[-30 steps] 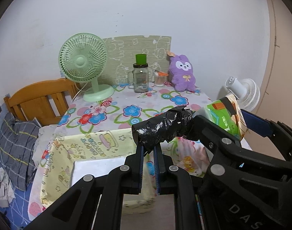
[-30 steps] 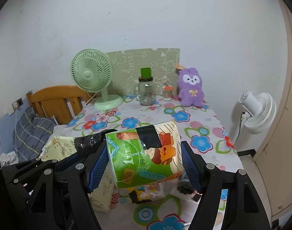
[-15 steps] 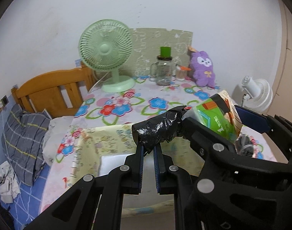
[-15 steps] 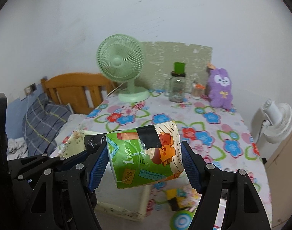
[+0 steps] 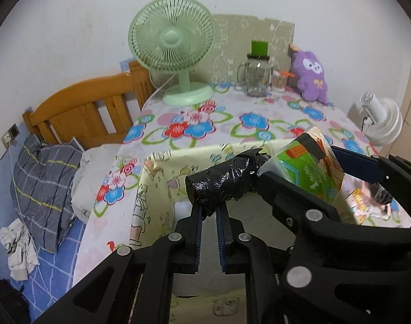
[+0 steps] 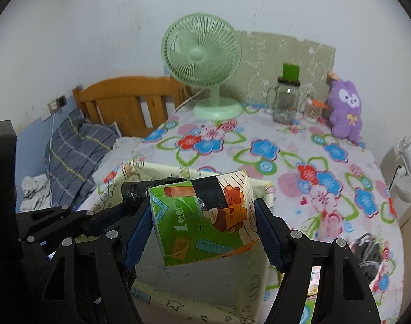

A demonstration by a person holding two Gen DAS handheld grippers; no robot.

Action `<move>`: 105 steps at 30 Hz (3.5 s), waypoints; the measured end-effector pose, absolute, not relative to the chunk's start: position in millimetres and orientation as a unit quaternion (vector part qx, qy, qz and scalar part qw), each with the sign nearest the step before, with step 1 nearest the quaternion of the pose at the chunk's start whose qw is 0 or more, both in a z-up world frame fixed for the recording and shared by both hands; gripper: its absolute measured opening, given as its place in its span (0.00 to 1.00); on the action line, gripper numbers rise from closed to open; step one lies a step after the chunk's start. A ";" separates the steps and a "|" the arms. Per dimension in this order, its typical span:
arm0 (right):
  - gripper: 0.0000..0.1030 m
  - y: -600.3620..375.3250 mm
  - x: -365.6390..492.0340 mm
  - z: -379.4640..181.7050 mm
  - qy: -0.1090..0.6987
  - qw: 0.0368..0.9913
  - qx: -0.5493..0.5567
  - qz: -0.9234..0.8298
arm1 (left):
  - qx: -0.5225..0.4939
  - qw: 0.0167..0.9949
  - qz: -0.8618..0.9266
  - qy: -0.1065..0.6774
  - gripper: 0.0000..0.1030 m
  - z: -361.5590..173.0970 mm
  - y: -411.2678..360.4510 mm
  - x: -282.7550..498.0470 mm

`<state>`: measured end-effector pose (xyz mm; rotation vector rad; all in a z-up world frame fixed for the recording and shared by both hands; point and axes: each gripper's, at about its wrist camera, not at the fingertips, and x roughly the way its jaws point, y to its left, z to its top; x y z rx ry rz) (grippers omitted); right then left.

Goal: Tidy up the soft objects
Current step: 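Carry the green pack with the right tool and black bundle with the left tool into the box, then open the right tool over the box while the left tool releases the black bundle inside, then withdraw both tools from the box and move the right tool toward the white rolled towel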

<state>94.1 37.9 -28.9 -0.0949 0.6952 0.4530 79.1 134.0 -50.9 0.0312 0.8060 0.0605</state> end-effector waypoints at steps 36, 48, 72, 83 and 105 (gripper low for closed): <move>0.84 39.5 127.7 -54.2 0.387 0.901 -0.045 0.192 | 0.000 0.904 -0.014 0.428 0.78 -64.4 126.2 103.0; 0.94 25.2 105.7 -29.2 0.352 0.915 -0.033 0.193 | 0.000 0.918 0.011 0.397 0.91 -41.0 116.6 83.4; 1.00 -36.9 58.3 16.6 0.286 0.944 -0.014 0.164 | 0.016 0.946 -0.002 0.325 1.00 4.2 58.5 41.1; 1.00 -67.2 42.4 24.2 0.273 0.950 -0.020 0.151 | 0.012 0.951 -0.015 0.309 0.99 10.8 31.7 27.7; 1.00 -122.1 16.7 11.2 0.272 0.956 -0.010 0.107 | 0.008 0.955 -0.049 0.292 0.87 -1.2 -20.3 8.2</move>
